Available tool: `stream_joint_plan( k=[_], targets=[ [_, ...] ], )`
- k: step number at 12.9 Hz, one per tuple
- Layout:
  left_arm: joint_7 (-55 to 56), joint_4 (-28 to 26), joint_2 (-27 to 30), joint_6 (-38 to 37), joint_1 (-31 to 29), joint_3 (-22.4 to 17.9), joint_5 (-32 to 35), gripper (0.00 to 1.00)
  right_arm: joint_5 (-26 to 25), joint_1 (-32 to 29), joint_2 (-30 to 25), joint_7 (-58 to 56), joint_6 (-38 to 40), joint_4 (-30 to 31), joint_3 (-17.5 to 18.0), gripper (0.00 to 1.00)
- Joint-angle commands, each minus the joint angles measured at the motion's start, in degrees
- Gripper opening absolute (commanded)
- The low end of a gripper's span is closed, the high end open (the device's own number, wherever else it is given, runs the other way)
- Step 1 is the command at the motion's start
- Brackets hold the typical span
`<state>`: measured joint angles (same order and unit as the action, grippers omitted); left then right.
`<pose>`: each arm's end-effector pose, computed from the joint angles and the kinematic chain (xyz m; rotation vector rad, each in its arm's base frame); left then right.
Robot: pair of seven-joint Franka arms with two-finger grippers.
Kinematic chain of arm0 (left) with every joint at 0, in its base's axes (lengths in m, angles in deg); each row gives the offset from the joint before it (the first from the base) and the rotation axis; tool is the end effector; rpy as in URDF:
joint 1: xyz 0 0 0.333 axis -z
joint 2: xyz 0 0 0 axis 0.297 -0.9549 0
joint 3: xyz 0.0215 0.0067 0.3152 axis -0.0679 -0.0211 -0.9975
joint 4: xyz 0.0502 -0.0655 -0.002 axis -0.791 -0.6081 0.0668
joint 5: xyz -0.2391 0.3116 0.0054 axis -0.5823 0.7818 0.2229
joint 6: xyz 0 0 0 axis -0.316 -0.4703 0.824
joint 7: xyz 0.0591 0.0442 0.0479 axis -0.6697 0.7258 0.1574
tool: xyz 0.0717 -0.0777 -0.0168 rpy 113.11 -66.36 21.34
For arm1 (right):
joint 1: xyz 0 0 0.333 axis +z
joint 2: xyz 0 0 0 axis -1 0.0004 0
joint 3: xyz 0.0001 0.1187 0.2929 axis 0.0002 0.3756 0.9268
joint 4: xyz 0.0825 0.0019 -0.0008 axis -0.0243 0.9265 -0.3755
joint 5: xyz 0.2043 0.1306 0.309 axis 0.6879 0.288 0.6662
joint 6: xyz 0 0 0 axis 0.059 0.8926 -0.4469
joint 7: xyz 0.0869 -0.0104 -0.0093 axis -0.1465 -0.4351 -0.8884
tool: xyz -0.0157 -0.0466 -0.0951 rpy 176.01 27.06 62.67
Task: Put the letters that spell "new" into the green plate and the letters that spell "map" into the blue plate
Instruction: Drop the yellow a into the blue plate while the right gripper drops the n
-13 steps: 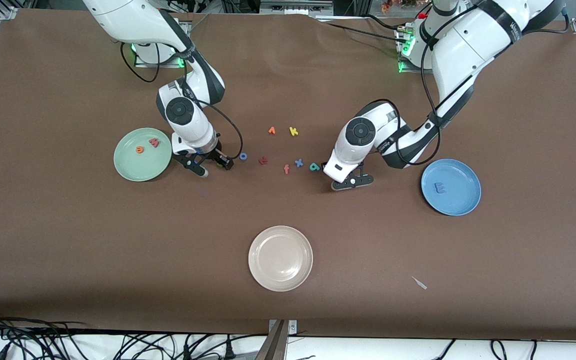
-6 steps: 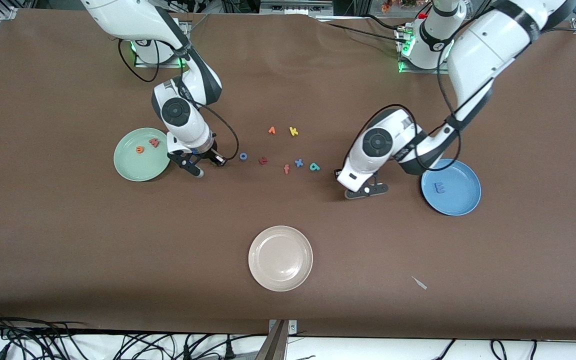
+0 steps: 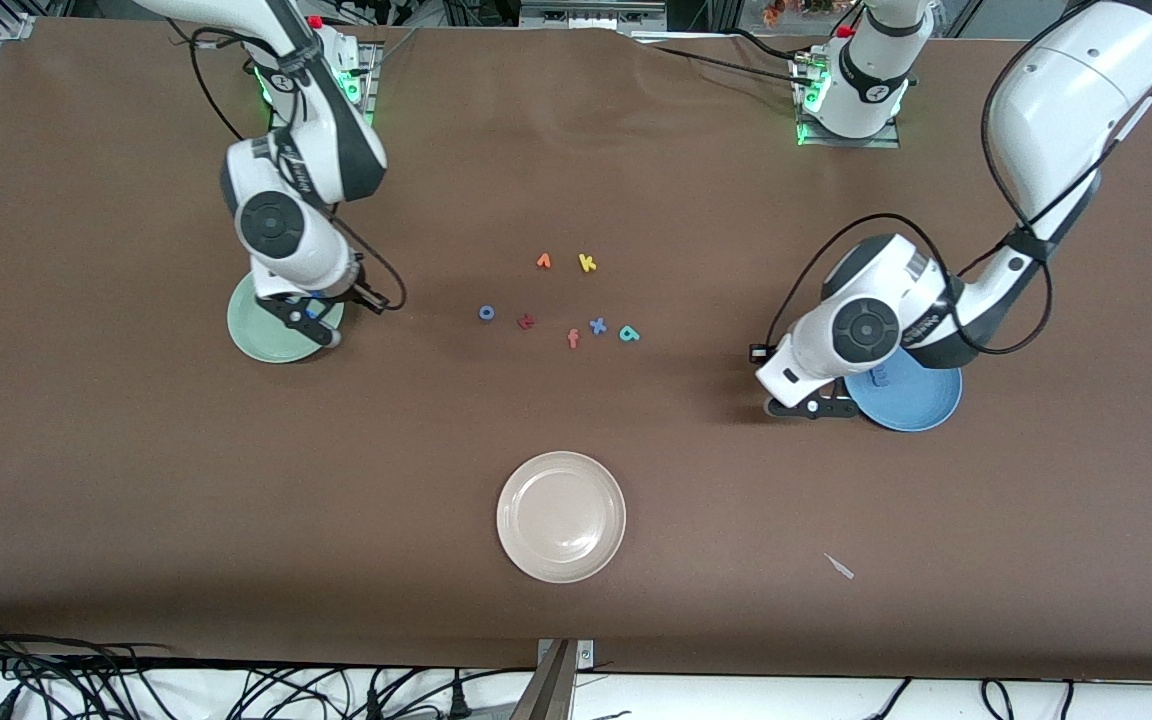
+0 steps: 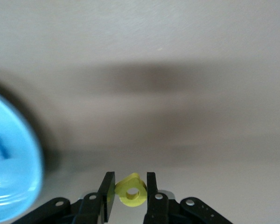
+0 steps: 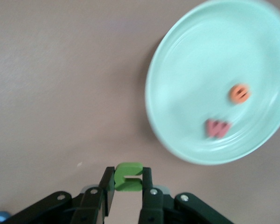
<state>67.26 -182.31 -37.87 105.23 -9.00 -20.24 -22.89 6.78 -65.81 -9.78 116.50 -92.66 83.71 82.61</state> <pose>0.5862 -0.1784 0.2282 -3.0621 0.1104 0.4324 0.4986 0.1637 0.2639 2.9070 -0.7635 -0.2406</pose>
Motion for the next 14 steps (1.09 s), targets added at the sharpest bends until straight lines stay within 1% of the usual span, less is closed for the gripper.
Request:
stream_joint_plan(
  k=[1, 2, 3, 4, 6, 7, 8, 9, 10, 11, 12, 14],
  targets=[
    [-12.1, 0.4, 1.3, -4.2, -4.9, 0.6, -1.1, 0.09, 0.2, 0.4, -0.4, -9.3, 0.3, 1.6, -4.9, 0.23],
    [-16.9, 0.3, 1.7, -4.5, -6.5, 0.5, -1.0, 0.09, 0.2, 0.4, -0.3, -11.5, 0.4, 1.7, -6.1, 0.31],
    [-21.1, 0.3, 1.7, -4.9, -8.7, 0.4, -0.5, 0.09, 0.2, 0.4, -0.2, -14.5, 0.3, 1.6, -7.5, 0.66],
    [-25.2, 0.1, 1.7, -4.9, -10.9, 0.2, -0.4, 0.10, 0.2, 0.4, -0.3, -15.3, 0.3, 1.1, -7.6, 0.97],
    [-33.7, 0.0, 1.6, -4.9, -13.2, -0.6, -0.3, 0.12, 0.2, 0.4, -0.7, -15.4, 0.6, 0.8, -7.7, 0.99],
    [-37.0, -0.1, 1.5, -4.8, -14.0, -1.3, -0.2, 0.18, 0.2, 0.4, -0.9, -15.9, 0.7, 0.6, -7.6, 0.99],
    [-39.2, -0.1, 1.5, -4.8, -14.2, -1.6, 0.7, 0.43, 0.2, 0.4, -2.0, -16.5, 0.8, 0.0, -7.6, 0.99],
    [-40.4, -0.2, 1.4, -4.8, -14.5, -1.6, 0.8, 0.89, 0.2, 0.4, -2.8, -19.2, 2.3, -1.2, -7.6, 0.99],
    [-40.6, -0.2, 1.5, -5.0, -14.4, -1.5, 0.5, 1.00, 0.4, 0.4, -3.2, -23.9, 5.4, -3.8, -7.7, 1.00],
    [-39.9, 0.1, 1.6, -5.0, -14.2, -1.3, -0.1, 1.00, 0.7, 0.2, -2.7, -27.2, 9.8, -8.0, -7.7, 1.00],
    [-38.0, 0.1, 1.7, -5.1, -14.0, -0.8, -0.4, 1.00, 0.8, -0.3, -2.1, -29.5, 15.8, -12.5, -7.7, 1.00],
    [-26.4, -0.3, 1.6, -5.5, -13.0, 1.9, -2.7, 1.00, 0.9, -0.7, -1.5, -33.7, 28.0, -21.2, -7.7, 1.00]
  ],
)
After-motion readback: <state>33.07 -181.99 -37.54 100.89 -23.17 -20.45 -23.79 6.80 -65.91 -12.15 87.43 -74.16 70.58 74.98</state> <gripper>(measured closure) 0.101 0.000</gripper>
